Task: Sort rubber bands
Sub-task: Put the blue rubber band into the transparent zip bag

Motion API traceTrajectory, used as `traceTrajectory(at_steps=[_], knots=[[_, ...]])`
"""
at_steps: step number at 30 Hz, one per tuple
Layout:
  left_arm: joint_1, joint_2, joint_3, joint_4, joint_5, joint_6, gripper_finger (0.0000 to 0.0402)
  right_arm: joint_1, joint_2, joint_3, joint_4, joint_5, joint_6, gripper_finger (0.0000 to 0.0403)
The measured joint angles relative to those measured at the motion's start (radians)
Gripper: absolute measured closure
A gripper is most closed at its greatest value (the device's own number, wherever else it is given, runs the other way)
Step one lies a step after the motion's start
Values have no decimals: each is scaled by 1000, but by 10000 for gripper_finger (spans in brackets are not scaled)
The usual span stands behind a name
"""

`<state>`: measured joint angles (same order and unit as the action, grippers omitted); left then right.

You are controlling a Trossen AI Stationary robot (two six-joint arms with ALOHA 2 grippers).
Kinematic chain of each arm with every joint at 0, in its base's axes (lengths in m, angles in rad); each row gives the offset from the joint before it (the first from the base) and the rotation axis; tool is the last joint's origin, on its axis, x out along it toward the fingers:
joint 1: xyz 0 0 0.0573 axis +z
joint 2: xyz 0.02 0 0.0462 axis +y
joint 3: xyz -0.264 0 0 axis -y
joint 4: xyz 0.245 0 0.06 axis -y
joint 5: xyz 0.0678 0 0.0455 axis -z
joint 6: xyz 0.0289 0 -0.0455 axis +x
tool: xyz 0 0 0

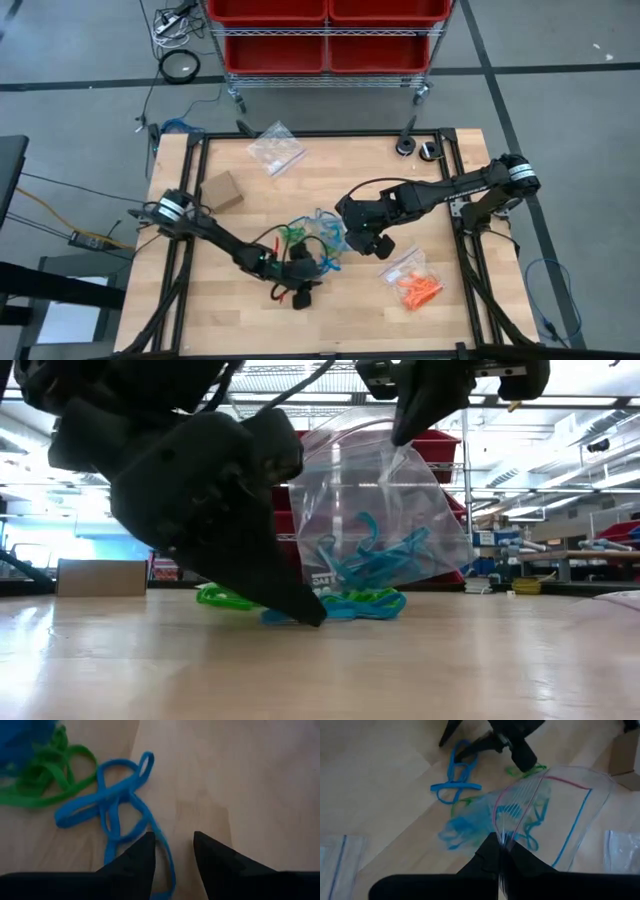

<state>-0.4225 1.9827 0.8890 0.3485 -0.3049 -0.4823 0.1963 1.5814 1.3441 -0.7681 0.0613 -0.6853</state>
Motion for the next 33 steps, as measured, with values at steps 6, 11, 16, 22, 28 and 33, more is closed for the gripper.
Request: traceTrajectory(at_steps=[6,11,16,22,28,33], knots=[[4,0,11,-20,-12,35,284,0,0,0,-4,-12,-5,403],[11,0,11,-48,-4,37,374,0,0,0,-2,-36,-6,403],[21,-14,10,-47,65,69,396,0,0,0,8,-58,-6,403],[9,-166,-1,-230,88,164,399,1,0,0,0,-58,-6,403],[-39,-425,69,-328,-44,327,400,1,0,0,-2,-58,-6,403],[-36,-518,172,-364,-127,482,400,1,0,0,20,-57,-6,403]])
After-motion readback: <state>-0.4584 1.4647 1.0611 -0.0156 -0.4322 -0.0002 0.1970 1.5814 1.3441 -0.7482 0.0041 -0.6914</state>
